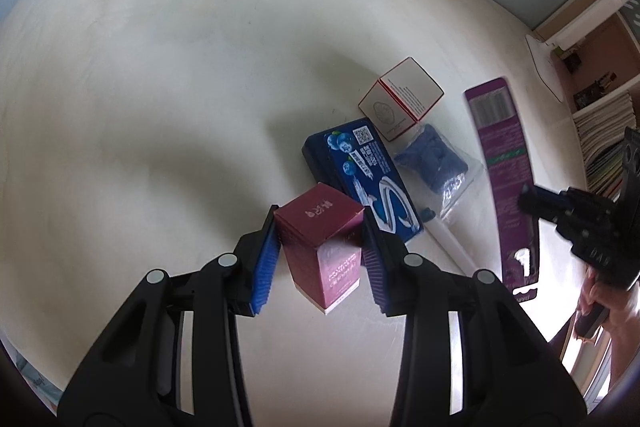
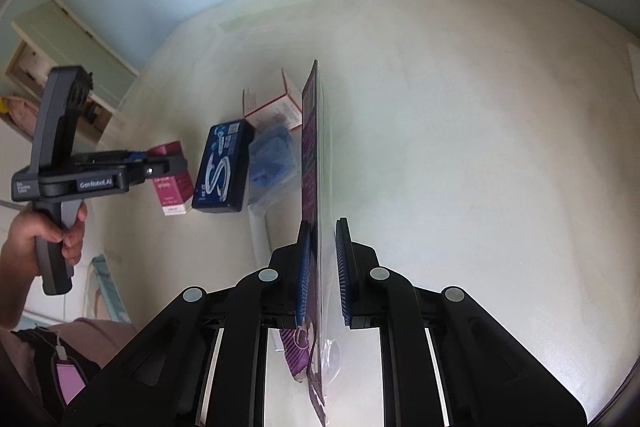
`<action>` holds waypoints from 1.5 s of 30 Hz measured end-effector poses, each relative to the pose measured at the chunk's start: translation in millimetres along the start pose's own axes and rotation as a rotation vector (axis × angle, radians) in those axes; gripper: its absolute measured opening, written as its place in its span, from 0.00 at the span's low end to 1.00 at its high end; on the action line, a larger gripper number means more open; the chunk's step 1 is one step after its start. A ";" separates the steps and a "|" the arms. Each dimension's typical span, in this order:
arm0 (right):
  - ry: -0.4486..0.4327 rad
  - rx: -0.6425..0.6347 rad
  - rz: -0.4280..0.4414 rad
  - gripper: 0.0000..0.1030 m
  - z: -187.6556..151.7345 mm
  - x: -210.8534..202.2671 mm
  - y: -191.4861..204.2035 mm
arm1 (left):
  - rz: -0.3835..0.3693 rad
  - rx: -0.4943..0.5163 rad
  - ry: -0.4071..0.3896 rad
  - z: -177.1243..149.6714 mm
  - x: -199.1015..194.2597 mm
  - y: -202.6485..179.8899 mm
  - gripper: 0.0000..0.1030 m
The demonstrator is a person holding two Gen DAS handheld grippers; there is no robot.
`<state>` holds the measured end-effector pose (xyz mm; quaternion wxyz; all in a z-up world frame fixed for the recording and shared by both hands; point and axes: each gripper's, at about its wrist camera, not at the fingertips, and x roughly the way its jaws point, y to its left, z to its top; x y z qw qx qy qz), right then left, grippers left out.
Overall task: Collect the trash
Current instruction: 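Carry the red box and purple package to the teal wastebasket and release both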
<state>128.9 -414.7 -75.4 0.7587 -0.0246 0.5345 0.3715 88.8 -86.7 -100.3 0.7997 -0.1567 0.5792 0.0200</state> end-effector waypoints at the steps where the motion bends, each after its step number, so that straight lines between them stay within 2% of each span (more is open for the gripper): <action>1: -0.010 0.005 -0.010 0.13 -0.4 -3.5 0.2 | -0.003 0.004 -0.003 -0.8 -1.5 0.8 0.35; 6: -0.061 0.036 -0.047 0.13 -4.7 -21.7 -1.1 | -0.013 0.031 -0.025 -8.0 -13.2 -9.8 0.35; 11: -0.106 0.064 -0.072 0.13 -15.9 -35.2 8.3 | -0.034 0.070 -0.051 5.8 -16.1 -24.1 0.35; 14: -0.135 0.081 -0.087 0.13 -20.6 -48.3 10.8 | -0.035 0.123 -0.067 2.1 -32.3 -23.0 0.35; 17: -0.167 0.104 -0.102 0.13 -25.8 -59.9 11.8 | -0.049 0.169 -0.076 7.8 -30.1 -44.6 0.35; 22: -0.228 0.164 -0.125 0.13 -38.1 -79.1 11.5 | -0.094 0.242 -0.079 7.6 -37.4 -60.0 0.35; 28: -0.299 0.236 -0.164 0.13 -61.3 -105.3 13.2 | -0.136 0.372 -0.076 3.6 -41.4 -85.9 0.35; 35: -0.388 0.365 -0.234 0.13 -106.3 -134.3 19.8 | -0.191 0.549 -0.038 -10.7 -38.2 -121.8 0.35; 45: -0.478 0.607 -0.361 0.13 -205.4 -162.1 28.7 | -0.277 0.829 0.057 -50.6 -19.7 -185.5 0.35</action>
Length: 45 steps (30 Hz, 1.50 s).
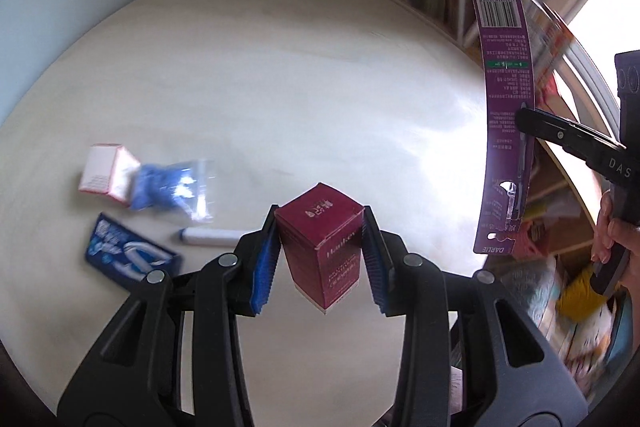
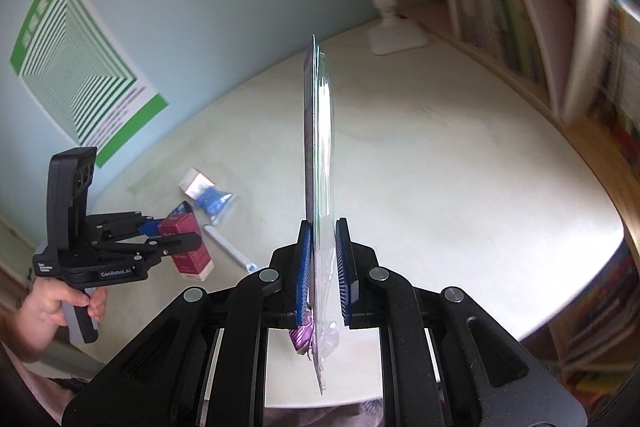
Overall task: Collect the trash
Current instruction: 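Carry the red box and purple package to the teal wastebasket and release both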
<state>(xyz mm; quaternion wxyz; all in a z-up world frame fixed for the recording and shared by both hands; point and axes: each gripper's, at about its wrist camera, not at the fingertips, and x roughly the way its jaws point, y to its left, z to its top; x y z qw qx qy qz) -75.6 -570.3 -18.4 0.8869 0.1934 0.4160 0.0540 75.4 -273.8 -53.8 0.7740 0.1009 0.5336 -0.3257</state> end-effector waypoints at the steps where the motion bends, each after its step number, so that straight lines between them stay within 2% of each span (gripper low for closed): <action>1: -0.005 0.022 -0.016 0.13 -7.5 -5.8 -5.9 | -0.012 0.027 0.010 1.1 4.2 -8.0 0.35; 10: -0.053 0.206 -0.142 0.13 -74.1 -63.7 -51.9 | -0.122 0.244 0.088 5.7 35.9 -91.2 0.35; 17: -0.091 0.330 -0.224 0.13 -133.4 -109.1 -81.5 | -0.200 0.401 0.141 -7.1 58.2 -165.7 0.35; 23: -0.122 0.423 -0.270 0.13 -187.0 -146.3 -100.5 | -0.242 0.514 0.177 -29.2 70.0 -229.9 0.35; 30: -0.153 0.524 -0.293 0.13 -243.9 -177.0 -113.5 | -0.275 0.630 0.243 -72.3 81.8 -294.6 0.35; 39: -0.162 0.625 -0.304 0.13 -306.9 -195.4 -133.2 | -0.272 0.725 0.303 -115.1 102.6 -344.6 0.35; 41: -0.162 0.647 -0.306 0.13 -319.6 -195.4 -139.1 | -0.294 0.716 0.330 -121.2 109.8 -350.6 0.35; 45: -0.167 0.698 -0.304 0.13 -340.6 -189.0 -153.5 | -0.292 0.728 0.354 -132.8 126.5 -357.5 0.35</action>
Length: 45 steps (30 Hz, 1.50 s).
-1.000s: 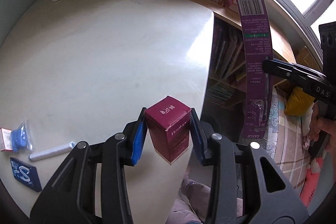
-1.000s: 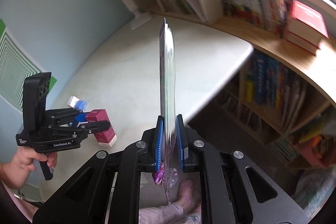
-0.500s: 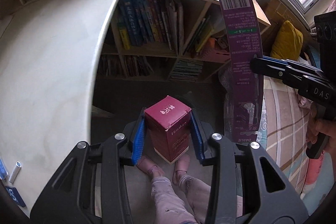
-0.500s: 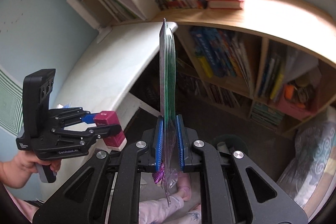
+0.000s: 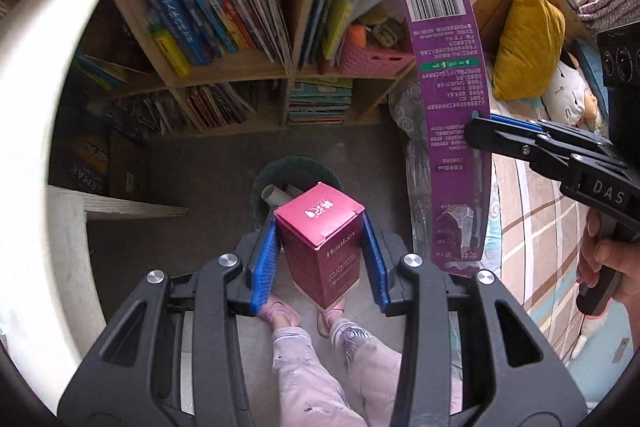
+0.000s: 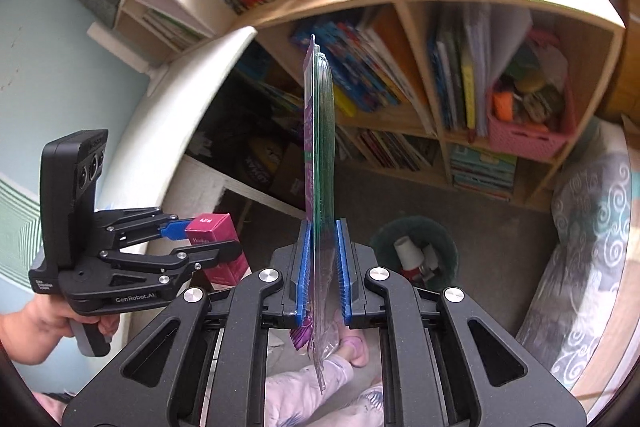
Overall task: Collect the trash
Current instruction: 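Carry the red box and purple package to the teal wastebasket and release both, then swing both open tools back over the table toward the remaining items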
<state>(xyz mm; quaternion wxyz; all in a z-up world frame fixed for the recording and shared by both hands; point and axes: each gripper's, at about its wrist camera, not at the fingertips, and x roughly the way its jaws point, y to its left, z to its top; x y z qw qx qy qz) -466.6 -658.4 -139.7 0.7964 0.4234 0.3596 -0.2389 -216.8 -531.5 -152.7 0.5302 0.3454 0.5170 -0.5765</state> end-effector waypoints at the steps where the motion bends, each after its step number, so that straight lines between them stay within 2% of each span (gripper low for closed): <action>1: 0.001 0.014 -0.002 0.13 -2.1 4.4 -5.8 | -0.005 -0.003 0.009 0.8 7.3 -0.2 0.35; 16: 0.031 0.167 -0.008 0.13 -32.4 99.4 -80.4 | 0.019 0.000 0.127 1.1 129.2 16.7 0.35; 24: 0.051 0.221 -0.023 0.15 -47.2 148.9 -105.9 | 0.014 0.025 0.174 -5.4 183.4 22.4 0.37; 25: 0.059 0.236 -0.025 0.16 -49.5 155.1 -110.4 | 0.015 0.027 0.189 -6.0 191.4 22.3 0.46; 27: 0.092 0.281 -0.023 0.21 -53.8 168.9 -122.4 | 0.009 0.020 0.215 -8.1 209.3 23.5 0.58; 29: 0.102 0.311 -0.047 0.35 -58.5 177.2 -131.9 | 0.009 0.020 0.246 -11.3 226.4 25.1 0.64; 31: 0.107 0.337 -0.049 0.35 -63.2 180.8 -139.2 | 0.022 0.016 0.279 -14.8 240.2 28.3 0.67; 32: 0.105 0.349 -0.046 0.35 -65.1 180.1 -141.7 | 0.029 0.008 0.289 -16.8 243.1 30.2 0.67; 34: 0.103 0.351 -0.038 0.36 -68.0 177.7 -143.0 | 0.029 0.006 0.283 -20.8 240.8 31.3 0.74; 36: 0.108 0.341 -0.042 0.36 -70.6 175.2 -143.0 | 0.039 0.013 0.275 -24.0 237.1 31.3 0.77; 41: 0.120 0.339 -0.036 0.42 -76.9 165.0 -142.4 | 0.051 0.018 0.274 -30.7 226.1 29.0 0.82; 45: 0.126 0.317 -0.034 0.42 -76.2 152.9 -135.1 | 0.065 0.029 0.249 -30.7 210.4 24.5 0.82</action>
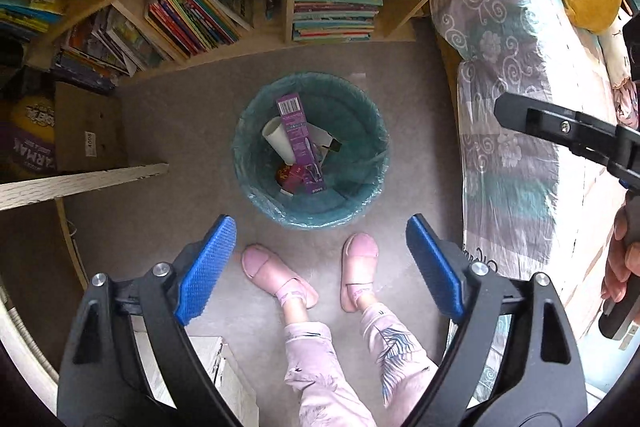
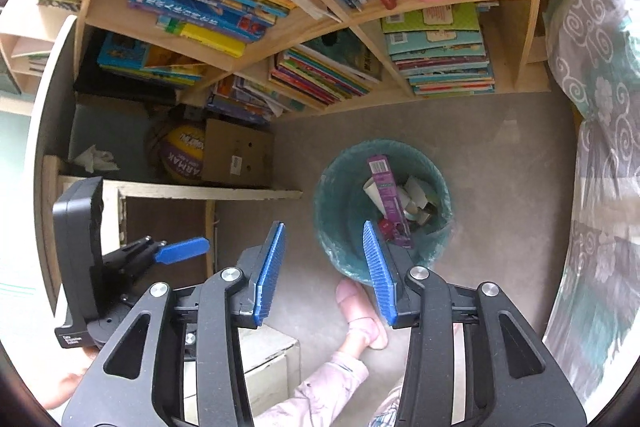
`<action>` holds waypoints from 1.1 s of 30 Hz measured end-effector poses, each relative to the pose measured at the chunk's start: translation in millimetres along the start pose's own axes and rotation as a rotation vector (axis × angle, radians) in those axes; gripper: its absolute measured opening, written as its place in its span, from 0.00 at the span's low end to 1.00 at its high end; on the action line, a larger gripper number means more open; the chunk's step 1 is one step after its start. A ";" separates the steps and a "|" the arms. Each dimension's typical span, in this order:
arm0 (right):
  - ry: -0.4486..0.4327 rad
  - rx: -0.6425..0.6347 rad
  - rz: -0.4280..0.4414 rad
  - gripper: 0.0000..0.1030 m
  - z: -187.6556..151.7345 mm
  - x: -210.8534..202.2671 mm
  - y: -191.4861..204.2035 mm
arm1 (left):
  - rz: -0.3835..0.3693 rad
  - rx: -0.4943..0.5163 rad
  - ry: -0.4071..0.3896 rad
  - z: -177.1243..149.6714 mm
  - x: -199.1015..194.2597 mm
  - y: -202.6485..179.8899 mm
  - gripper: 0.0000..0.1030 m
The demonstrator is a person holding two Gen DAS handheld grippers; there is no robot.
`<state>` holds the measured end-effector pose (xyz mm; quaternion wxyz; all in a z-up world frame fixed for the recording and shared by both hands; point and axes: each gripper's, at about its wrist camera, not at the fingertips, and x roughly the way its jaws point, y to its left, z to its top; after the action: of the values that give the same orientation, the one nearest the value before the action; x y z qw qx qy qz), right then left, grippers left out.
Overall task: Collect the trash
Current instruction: 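Swing both open tools back over the table toward the remaining items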
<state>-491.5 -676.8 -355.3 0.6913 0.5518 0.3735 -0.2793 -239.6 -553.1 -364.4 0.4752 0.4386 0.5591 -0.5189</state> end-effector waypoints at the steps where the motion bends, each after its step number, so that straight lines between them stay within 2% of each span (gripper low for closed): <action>1: 0.001 -0.011 -0.003 0.42 -0.6 -4.1 3.0 | 0.002 -0.001 -0.008 -1.1 -6.3 -0.8 0.82; 3: 0.001 -0.031 -0.002 0.43 -1.0 -14.7 9.9 | 0.004 -0.003 -0.027 -3.5 -22.1 -2.3 0.82; 5: -0.005 -0.052 0.000 0.50 -1.3 -28.1 19.2 | 0.010 -0.004 -0.054 -6.5 -38.8 -3.8 0.84; 7: -0.017 -0.074 0.008 0.51 -1.8 -41.8 30.1 | 0.030 0.002 -0.086 -10.6 -60.2 -6.5 0.85; 9: -0.024 -0.100 0.017 0.52 -3.4 -57.0 42.6 | 0.054 0.006 -0.087 -14.2 -76.2 -8.1 0.85; 10: -0.025 -0.110 0.026 0.54 -5.0 -64.6 49.3 | 0.078 0.002 -0.072 -16.4 -86.3 -8.4 0.85; 12: -0.029 -0.145 0.038 0.60 -8.6 -77.9 64.1 | 0.092 -0.020 -0.093 -21.4 -111.2 -8.0 0.86; 15: -0.021 -0.213 0.045 0.60 -14.8 -94.5 87.6 | 0.092 -0.080 -0.167 -34.3 -153.6 -2.9 0.93; 17: -0.012 -0.251 0.048 0.62 -16.0 -103.4 101.9 | 0.087 -0.126 -0.207 -45.2 -179.3 3.1 0.93; 21: -0.018 -0.353 0.062 0.64 -15.3 -124.3 139.3 | 0.101 -0.193 -0.234 -68.9 -219.8 17.0 0.93; 25: -0.034 -0.457 0.098 0.66 -9.8 -140.3 181.5 | 0.157 -0.267 -0.305 -102.0 -268.1 34.7 0.93; 33: -0.019 -0.680 0.180 0.68 -7.1 -144.9 272.4 | 0.249 -0.477 -0.384 -168.3 -319.3 83.1 0.93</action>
<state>-357.3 -609.7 -85.6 0.8609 0.3182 0.3883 -0.0820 -118.4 -378.0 -61.4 0.7210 0.2739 0.5073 -0.3844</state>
